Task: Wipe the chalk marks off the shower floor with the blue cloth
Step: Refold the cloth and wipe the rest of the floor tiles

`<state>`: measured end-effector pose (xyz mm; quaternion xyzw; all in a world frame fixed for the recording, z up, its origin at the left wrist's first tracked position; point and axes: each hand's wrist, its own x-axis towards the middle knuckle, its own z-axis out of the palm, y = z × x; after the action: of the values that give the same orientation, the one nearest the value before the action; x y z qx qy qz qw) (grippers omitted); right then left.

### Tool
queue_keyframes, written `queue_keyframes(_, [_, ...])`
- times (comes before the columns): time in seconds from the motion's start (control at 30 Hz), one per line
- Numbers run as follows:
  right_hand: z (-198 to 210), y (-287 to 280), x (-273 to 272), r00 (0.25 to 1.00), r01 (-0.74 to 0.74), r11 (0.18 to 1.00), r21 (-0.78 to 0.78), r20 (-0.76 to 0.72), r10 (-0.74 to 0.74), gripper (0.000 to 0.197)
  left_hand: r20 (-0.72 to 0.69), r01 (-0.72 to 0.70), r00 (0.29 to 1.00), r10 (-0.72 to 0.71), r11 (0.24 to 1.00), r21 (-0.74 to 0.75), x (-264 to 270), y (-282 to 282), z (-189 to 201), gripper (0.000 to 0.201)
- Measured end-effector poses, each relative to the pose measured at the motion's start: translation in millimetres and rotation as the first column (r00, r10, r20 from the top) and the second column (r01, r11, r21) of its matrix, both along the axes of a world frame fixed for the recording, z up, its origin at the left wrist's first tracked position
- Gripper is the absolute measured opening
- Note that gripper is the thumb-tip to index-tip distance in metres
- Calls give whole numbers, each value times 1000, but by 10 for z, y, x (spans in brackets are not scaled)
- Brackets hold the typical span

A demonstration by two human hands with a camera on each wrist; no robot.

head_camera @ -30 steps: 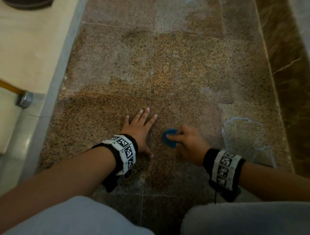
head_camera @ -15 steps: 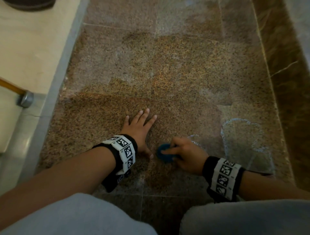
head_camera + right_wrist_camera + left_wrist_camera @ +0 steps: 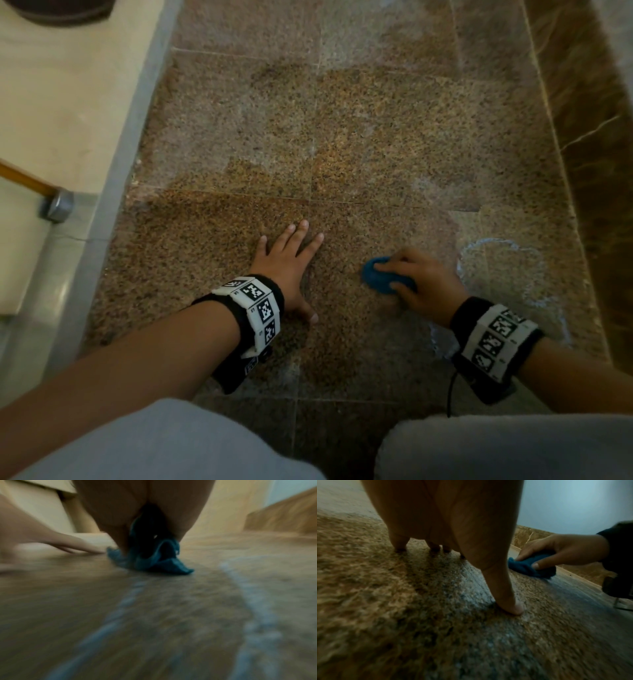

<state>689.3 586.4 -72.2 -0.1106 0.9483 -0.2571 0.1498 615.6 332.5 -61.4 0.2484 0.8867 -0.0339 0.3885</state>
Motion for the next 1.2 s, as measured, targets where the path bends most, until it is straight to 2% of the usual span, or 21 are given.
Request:
queue_keyframes(0.03, [0, 103, -81, 993, 114, 993, 10, -19, -113, 40, 0, 0, 1000, 0, 1000, -1, -1, -1, -1, 139])
queue_keyframes(0.1, [-4, 263, -187, 934, 356, 931, 78, -13, -356, 40, 5, 2, 1000, -2, 1000, -1, 2, 0, -1, 139])
queue_keyframes(0.13, [-4, 264, -191, 918, 396, 912, 107, -24, -396, 39, 4, 1, 1000, -1, 1000, 0, 3, 2, 0, 139])
queue_keyframes(0.2, [21, 92, -100, 953, 298, 952, 74, -78, -293, 35, -5, -1, 1000, 1, 1000, 2, 3, 10, -6, 140])
queue_keyframes(0.27, [37, -143, 81, 995, 40, 998, -40, -92, -43, 33, -11, -3, 1000, 3, 1000, 0, 9, 12, -12, 140])
queue_keyframes(0.33, [76, -262, 138, 993, -122, 990, -78, -5, 122, 31, -17, -1, 1000, 1, 1000, -4, 11, 6, -20, 140])
queue_keyframes(0.37, [99, -248, 81, 994, -99, 992, -80, 37, 102, 30, -17, 1, 1000, -1, 1000, -7, 12, 2, -19, 140])
queue_keyframes(0.43, [69, -72, -103, 993, 102, 995, -7, 63, -101, 31, -13, 3, 1000, -3, 1000, -11, 9, -4, -15, 139])
queue_keyframes(0.5, [34, 108, -219, 949, 301, 951, 79, 73, -306, 31, -6, 5, 1000, -5, 1000, -15, 5, 0, -11, 139])
queue_keyframes(0.53, [32, 136, -226, 934, 343, 934, 102, 67, -351, 31, -4, 6, 1000, -6, 1000, -17, 3, 5, -12, 139])
queue_keyframes(0.6, [44, 50, -135, 951, 304, 948, 100, 23, -307, 32, -3, 5, 1000, -5, 1000, -19, 3, 15, -11, 139])
queue_keyframes(0.67, [49, -85, 32, 986, 164, 985, 48, 1, -165, 34, -5, 1, 1000, -1, 1000, -25, 4, 20, -7, 140])
queue_keyframes(0.73, [72, -132, 87, 997, 54, 998, 29, 46, -55, 34, -8, -1, 1000, 1, 1000, -29, -2, 18, 0, 140])
queue_keyframes(0.77, [73, -104, 49, 997, 51, 998, 32, 60, -53, 33, -9, -1, 1000, 1, 1000, -28, -3, 17, 2, 140])
queue_keyframes(0.93, [34, 180, -192, 932, 351, 928, 128, 53, -359, 32, 0, -3, 1000, 3, 1000, -27, -5, 14, 1, 140])
queue_keyframes(1.0, [57, 125, -120, 952, 294, 944, 152, 45, -304, 33, 0, -4, 1000, 4, 1000, -31, -2, 21, 2, 140])
queue_keyframes(1.07, [81, -13, 37, 995, 84, 993, 88, 46, -89, 33, -5, -7, 1000, 6, 999, -34, 4, 28, 0, 140])
queue_keyframes(1.13, [111, -118, 142, 985, -127, 992, 24, 122, 124, 32, -6, 0, 1000, 0, 999, -39, 2, 28, 1, 140])
queue_keyframes(1.2, [144, -137, 86, 965, -185, 982, 46, 198, 172, 32, -3, 10, 1000, -10, 999, -40, -17, 22, 1, 138])
